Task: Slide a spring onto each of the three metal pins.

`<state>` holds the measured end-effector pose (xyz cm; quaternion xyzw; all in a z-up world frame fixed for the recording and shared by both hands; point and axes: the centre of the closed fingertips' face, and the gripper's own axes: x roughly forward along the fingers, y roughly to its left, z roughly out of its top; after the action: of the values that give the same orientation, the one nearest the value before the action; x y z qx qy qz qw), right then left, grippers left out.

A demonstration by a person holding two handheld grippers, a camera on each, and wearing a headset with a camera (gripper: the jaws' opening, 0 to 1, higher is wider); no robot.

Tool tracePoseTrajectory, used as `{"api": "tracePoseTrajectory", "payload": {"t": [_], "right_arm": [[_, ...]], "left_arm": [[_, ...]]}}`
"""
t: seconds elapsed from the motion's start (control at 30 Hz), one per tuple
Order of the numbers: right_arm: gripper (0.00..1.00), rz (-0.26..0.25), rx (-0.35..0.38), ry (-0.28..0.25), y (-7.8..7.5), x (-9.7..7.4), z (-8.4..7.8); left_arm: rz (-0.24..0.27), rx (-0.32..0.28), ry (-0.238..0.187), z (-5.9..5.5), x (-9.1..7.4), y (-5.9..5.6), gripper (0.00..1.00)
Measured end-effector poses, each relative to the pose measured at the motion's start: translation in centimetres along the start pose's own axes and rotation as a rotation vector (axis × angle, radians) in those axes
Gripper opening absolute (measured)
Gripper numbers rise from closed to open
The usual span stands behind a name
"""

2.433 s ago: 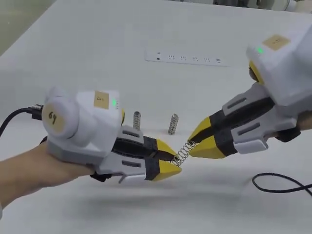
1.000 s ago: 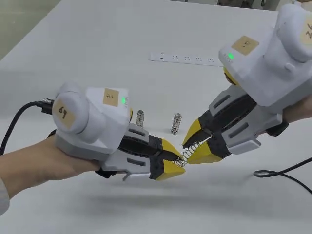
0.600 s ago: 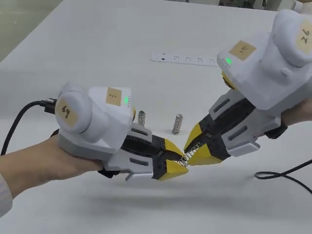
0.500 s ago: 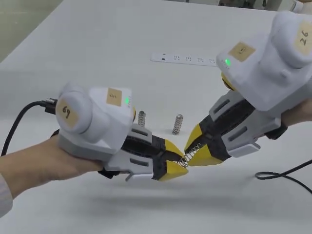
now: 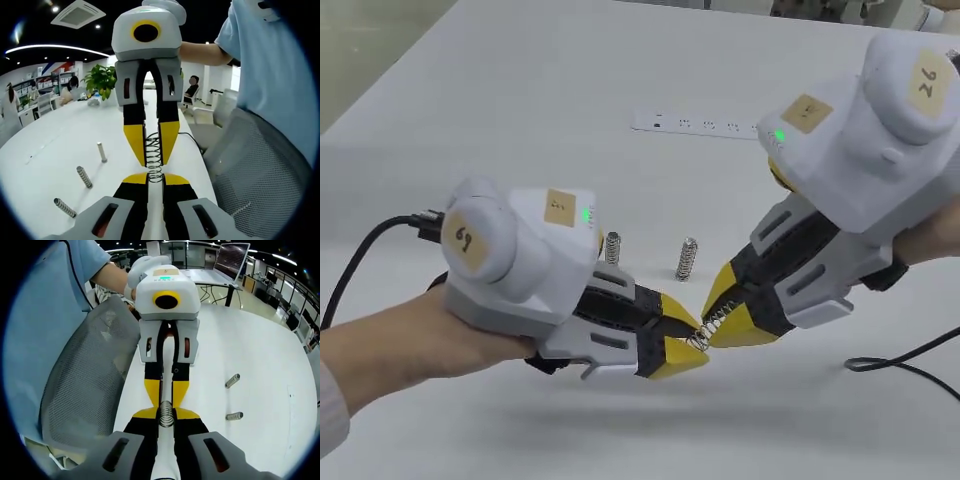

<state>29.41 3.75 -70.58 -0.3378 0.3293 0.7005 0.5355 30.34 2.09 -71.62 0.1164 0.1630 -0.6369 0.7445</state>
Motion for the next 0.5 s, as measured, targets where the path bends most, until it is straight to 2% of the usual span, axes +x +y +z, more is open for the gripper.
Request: {"api": "tracePoseTrajectory", "payload": {"t": [0.27,0.4,0.5], "right_arm": [[0.07,-0.001,0.000,0.008,-0.23,0.03,-0.03],[0.07,0.000,0.002,0.009,-0.23,-0.03,-0.01],[0.07,-0.001,0.000,0.013,-0.24,-0.03,-0.07]], "left_arm": [[0.012,-0.011,-0.002,-0.13,-0.02,0.15,0.04],[0.031,-0.020,-0.002,-0.36,-0.17,0.40,0.15],[0.037,-0.029,-0.005,-0.44,-0.30,0.42,0.18]]}}
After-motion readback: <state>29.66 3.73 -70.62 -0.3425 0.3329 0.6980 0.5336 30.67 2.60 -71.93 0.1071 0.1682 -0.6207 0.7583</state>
